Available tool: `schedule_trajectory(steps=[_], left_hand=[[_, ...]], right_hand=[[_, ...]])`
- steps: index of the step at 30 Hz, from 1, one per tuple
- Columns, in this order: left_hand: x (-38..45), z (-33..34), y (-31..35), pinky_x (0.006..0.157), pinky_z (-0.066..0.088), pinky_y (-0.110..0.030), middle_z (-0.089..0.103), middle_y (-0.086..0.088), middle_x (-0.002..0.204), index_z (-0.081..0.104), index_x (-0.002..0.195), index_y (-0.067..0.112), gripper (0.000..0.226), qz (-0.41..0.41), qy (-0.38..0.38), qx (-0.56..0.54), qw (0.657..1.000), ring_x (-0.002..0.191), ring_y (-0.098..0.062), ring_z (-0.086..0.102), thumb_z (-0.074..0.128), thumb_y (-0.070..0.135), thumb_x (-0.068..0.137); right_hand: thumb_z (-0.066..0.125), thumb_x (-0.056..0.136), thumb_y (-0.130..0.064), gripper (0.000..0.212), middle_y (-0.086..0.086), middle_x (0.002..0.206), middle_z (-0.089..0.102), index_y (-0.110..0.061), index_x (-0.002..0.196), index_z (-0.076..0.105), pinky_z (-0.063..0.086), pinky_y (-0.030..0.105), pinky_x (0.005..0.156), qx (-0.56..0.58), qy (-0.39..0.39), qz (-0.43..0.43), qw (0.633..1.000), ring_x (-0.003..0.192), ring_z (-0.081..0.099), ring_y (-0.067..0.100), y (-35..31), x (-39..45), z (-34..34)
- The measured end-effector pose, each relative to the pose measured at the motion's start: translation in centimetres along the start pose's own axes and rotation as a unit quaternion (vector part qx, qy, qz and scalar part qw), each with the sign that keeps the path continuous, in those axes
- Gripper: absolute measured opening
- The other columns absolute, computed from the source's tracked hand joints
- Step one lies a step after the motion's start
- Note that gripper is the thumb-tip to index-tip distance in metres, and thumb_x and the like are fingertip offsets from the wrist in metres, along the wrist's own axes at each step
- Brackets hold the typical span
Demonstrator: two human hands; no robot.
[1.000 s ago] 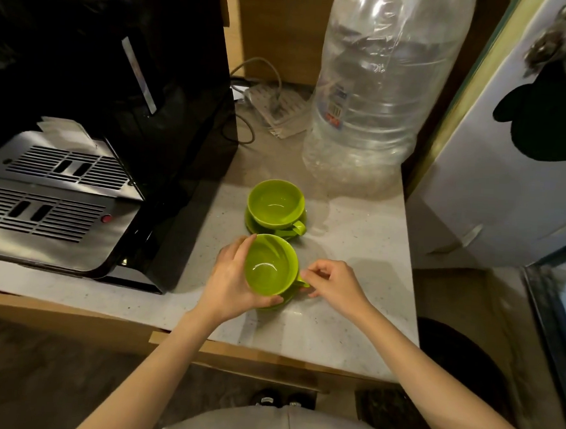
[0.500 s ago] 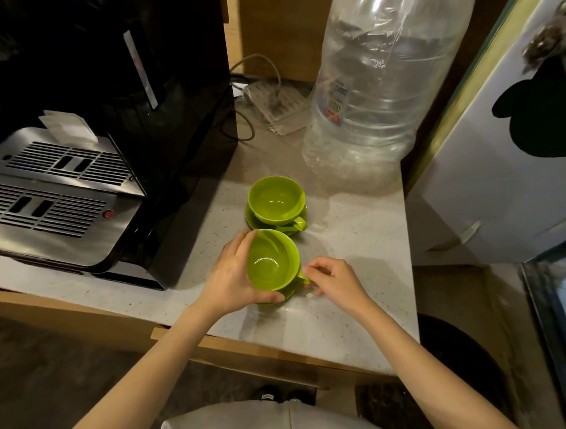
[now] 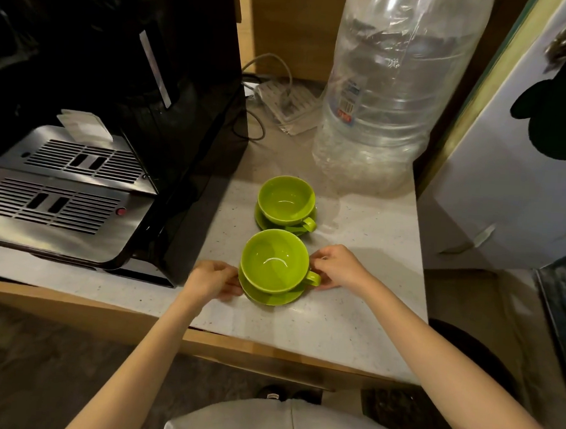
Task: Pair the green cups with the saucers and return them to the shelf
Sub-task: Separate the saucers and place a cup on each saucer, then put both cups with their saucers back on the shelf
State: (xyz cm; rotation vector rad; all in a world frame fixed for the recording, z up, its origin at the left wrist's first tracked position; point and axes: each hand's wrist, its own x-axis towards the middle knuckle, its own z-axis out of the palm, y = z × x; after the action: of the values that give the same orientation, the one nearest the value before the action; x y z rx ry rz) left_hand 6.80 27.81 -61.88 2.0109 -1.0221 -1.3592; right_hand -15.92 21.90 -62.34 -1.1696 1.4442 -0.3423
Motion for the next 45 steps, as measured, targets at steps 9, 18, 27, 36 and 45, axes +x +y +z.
schedule_trajectory(steps=[9, 18, 27, 36, 45], left_hand=[[0.2, 0.5, 0.4, 0.043, 0.054, -0.019, 0.063, 0.000, 0.038, 0.062, 0.068, 0.005, 0.011, -0.026, -0.007, -0.038, 0.999, 0.038, -0.009, 0.063, 0.064, 0.004, 0.080], [-0.9, -0.5, 3.5, 0.047, 0.054, -0.016, 0.069, -0.006, 0.051, 0.067, 0.073, -0.001, 0.003, 0.028, -0.056, -0.060, 0.996, 0.048, -0.011, 0.068, 0.067, -0.001, 0.076], [-2.8, -1.2, 14.0, 0.045, 0.051, -0.013, 0.064, -0.001, 0.043, 0.061, 0.073, 0.005, 0.009, 0.122, -0.138, -0.136, 0.973, 0.037, -0.003, 0.057, 0.061, 0.004, 0.081], [-5.9, -1.8, 27.7, 0.040, 0.048, -0.014, 0.064, -0.002, 0.044, 0.061, 0.078, 0.003, 0.011, 0.271, -0.136, -0.187, 0.934, 0.038, -0.006, 0.057, 0.056, 0.008, 0.085], [-10.0, -3.8, 39.9, 0.036, 0.047, -0.013, 0.064, -0.006, 0.043, 0.061, 0.073, -0.001, 0.016, 0.363, -0.161, -0.245, 0.884, 0.037, -0.008, 0.061, 0.053, 0.005, 0.086]], right_hand=[[0.055, 0.085, 0.000, 0.014, 0.009, 0.068, 0.060, 0.002, 0.095, 0.064, 0.055, 0.020, 0.042, -0.001, 0.037, 0.013, 0.999, 0.053, 0.062, 0.019, 0.1, 0.3, 0.7], [0.055, 0.083, 0.007, 0.018, 0.000, 0.041, 0.059, -0.007, 0.071, 0.057, 0.043, 0.012, 0.034, 0.065, 0.033, -0.025, 0.997, 0.030, 0.056, 0.004, -1.7, -2.8, -1.8], [0.046, 0.088, 0.004, 0.017, 0.002, 0.040, 0.062, -0.002, 0.074, 0.055, 0.050, 0.019, 0.036, 0.148, 0.068, -0.126, 0.979, 0.035, 0.061, 0.012, -9.2, -7.0, -8.4], [0.046, 0.090, 0.000, 0.016, 0.007, 0.039, 0.063, 0.001, 0.077, 0.055, 0.048, 0.018, 0.033, 0.250, 0.125, -0.258, 0.925, 0.033, 0.060, 0.012, -19.1, -12.3, -16.1], [0.038, 0.088, 0.005, 0.030, 0.006, 0.034, 0.060, 0.000, 0.065, 0.056, 0.045, 0.015, 0.030, 0.280, 0.195, -0.349, 0.873, 0.028, 0.055, 0.010, -28.4, -17.7, -22.1]])
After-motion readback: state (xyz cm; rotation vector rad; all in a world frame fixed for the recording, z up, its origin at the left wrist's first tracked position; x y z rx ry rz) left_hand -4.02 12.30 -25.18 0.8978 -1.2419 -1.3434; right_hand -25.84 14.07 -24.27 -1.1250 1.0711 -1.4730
